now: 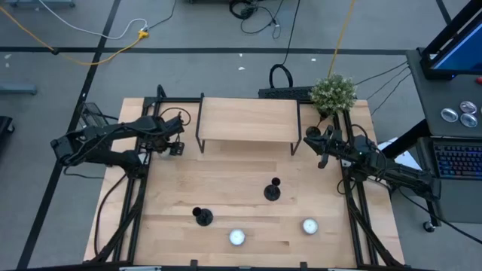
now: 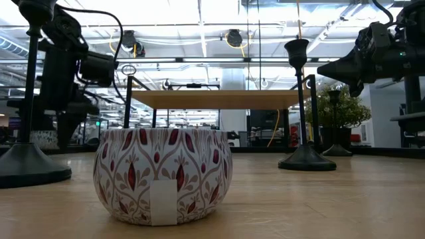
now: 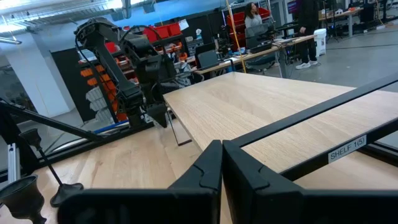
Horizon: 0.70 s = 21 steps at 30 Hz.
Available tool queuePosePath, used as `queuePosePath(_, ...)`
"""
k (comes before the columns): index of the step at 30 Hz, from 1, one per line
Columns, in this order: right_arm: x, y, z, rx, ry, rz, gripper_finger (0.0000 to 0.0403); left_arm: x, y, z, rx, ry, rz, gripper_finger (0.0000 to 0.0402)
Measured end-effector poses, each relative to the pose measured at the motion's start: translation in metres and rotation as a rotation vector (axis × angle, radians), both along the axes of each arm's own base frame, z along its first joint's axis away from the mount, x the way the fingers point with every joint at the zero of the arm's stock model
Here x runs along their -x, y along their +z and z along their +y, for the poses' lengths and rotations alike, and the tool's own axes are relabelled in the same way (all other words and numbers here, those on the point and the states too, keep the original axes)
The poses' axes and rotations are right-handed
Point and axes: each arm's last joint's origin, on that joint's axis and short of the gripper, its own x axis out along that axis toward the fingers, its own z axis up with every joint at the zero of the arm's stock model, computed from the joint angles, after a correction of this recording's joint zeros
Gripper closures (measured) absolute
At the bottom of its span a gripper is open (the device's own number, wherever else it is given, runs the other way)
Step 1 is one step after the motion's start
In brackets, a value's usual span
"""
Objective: Pick & Place candle stick holders
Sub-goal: Put the blue scented candle on the shelf
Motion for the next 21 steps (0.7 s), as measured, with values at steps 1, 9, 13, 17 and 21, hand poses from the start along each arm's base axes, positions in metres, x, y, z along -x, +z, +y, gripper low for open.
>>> queuePosePath(1, 0.0, 0.0, 0.0, 0.0, 0.0, 0.0, 0.0399, -0.001, 0.003, 0.0, 0.004, 0.0, 0.001, 0.01)
queuePosePath(9, 0.0, 0.0, 0.0, 0.0, 0.0, 0.0, 0.0399, -0.007, 0.039, 0.005, 0.021, -0.032, 0.01, 0.0102)
queuePosePath(13, 0.0, 0.0, 0.0, 0.0, 0.0, 0.0, 0.0399, -0.009, 0.063, 0.006, 0.033, -0.055, 0.023, 0.0099)
queuePosePath(17, 0.0, 0.0, 0.0, 0.0, 0.0, 0.0, 0.0399, -0.01, 0.093, 0.007, 0.025, -0.071, 0.027, 0.0104)
queuePosePath(21, 0.0, 0.0, 0.0, 0.0, 0.0, 0.0, 0.0399, -0.01, 0.126, 0.007, 0.007, -0.077, 0.004, 0.0098)
